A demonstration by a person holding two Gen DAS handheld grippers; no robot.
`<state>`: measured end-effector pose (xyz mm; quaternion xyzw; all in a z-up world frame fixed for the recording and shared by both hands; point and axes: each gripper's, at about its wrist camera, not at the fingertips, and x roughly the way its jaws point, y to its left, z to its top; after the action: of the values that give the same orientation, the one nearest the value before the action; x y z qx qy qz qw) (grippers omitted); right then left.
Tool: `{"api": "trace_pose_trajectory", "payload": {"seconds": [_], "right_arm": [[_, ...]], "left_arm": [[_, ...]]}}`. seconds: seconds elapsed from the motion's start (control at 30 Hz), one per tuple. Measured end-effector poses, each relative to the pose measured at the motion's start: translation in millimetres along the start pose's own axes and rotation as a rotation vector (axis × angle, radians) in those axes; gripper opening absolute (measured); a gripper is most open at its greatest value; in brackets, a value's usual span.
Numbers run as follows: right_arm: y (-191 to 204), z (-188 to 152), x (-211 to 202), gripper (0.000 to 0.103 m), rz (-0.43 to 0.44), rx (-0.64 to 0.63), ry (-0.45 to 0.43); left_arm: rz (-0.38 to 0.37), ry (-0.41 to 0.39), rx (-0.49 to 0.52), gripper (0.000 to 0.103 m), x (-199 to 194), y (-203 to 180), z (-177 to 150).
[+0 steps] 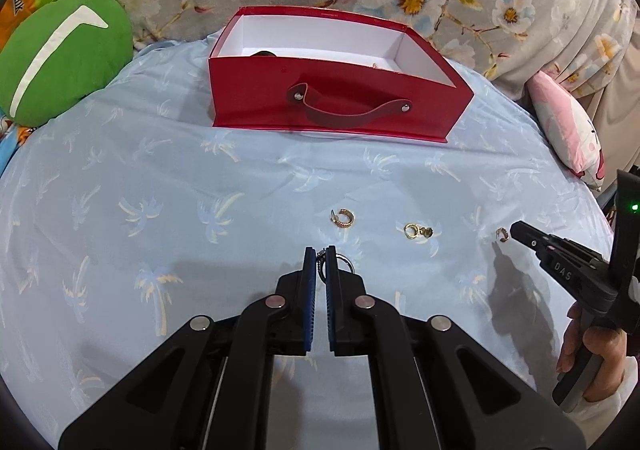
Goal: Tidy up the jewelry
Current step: 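Grasp the gold hoop earring with the right tool while the left tool holds the ring, then carry the ring and hoop earring over the red box and open both tools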
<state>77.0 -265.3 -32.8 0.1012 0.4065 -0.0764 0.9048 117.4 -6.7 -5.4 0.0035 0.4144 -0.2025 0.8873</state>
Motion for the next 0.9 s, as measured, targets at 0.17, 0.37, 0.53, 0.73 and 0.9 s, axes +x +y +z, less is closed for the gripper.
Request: {"api": "trace_pose_trajectory", "payload": {"seconds": [0.17, 0.37, 0.53, 0.73, 0.9], "right_arm": [[-8.8, -2.2, 8.3, 0.032, -0.057, 0.021, -0.009], [-6.3, -5.0, 21.6, 0.021, -0.057, 0.007, 0.035], [-9.2, -3.6, 21.8, 0.019, -0.043, 0.030, 0.035], [-4.6, 5.9, 4.4, 0.019, -0.001, 0.046, -0.011], [18.3, 43.6, -28.8, 0.019, 0.067, -0.011, -0.116]], "left_arm": [[0.002, 0.018, -0.002, 0.004, 4.3, 1.8, -2.1], [0.004, 0.025, -0.002, 0.004, 7.0, 1.8, -3.7], [0.004, 0.024, -0.001, 0.004, 7.0, 1.7, -3.7], [0.006, 0.004, 0.008, 0.004, 3.0, 1.4, 5.3], [0.009, -0.059, 0.026, 0.004, -8.0, 1.1, 38.9]]}}
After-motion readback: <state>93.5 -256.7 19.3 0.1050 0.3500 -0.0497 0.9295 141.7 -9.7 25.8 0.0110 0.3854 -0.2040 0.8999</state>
